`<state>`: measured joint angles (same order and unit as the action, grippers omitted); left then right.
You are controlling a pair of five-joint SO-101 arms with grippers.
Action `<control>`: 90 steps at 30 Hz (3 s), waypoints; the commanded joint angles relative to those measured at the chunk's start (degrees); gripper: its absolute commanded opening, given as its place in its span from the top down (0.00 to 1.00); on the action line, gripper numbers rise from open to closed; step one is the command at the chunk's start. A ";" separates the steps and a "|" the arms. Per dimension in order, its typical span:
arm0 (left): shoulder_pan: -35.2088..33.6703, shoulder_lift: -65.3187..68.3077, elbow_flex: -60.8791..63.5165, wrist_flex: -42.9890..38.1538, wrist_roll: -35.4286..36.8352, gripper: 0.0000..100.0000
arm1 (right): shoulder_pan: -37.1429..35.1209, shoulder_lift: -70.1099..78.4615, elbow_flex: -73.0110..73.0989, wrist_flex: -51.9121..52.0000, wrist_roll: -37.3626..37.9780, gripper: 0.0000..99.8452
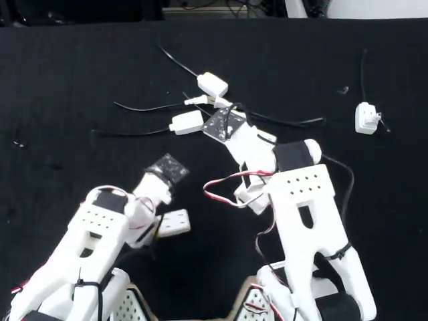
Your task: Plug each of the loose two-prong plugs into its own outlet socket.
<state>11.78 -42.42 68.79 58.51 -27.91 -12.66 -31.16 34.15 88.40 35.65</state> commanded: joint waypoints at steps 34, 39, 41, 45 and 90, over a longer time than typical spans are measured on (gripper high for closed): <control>-7.34 -0.70 -13.32 -17.05 36.75 0.80 | -19.78 -12.53 2.15 -17.93 -17.85 0.99; -7.34 -0.70 -13.23 -17.67 38.07 0.80 | -20.13 -12.79 9.71 -28.92 -19.34 0.99; -7.34 -0.70 -13.05 -17.67 38.07 0.80 | -20.13 -12.70 11.74 -32.35 -19.52 0.99; -7.34 -0.70 -13.14 -17.67 40.26 0.80 | -20.22 -12.53 13.05 -35.60 -21.36 0.99; -7.34 -0.62 -8.40 -23.65 40.88 0.80 | -29.19 -12.88 10.95 -37.98 -24.62 0.99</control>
<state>4.22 -42.15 61.14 35.82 12.44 -40.35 -42.15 47.60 51.74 11.30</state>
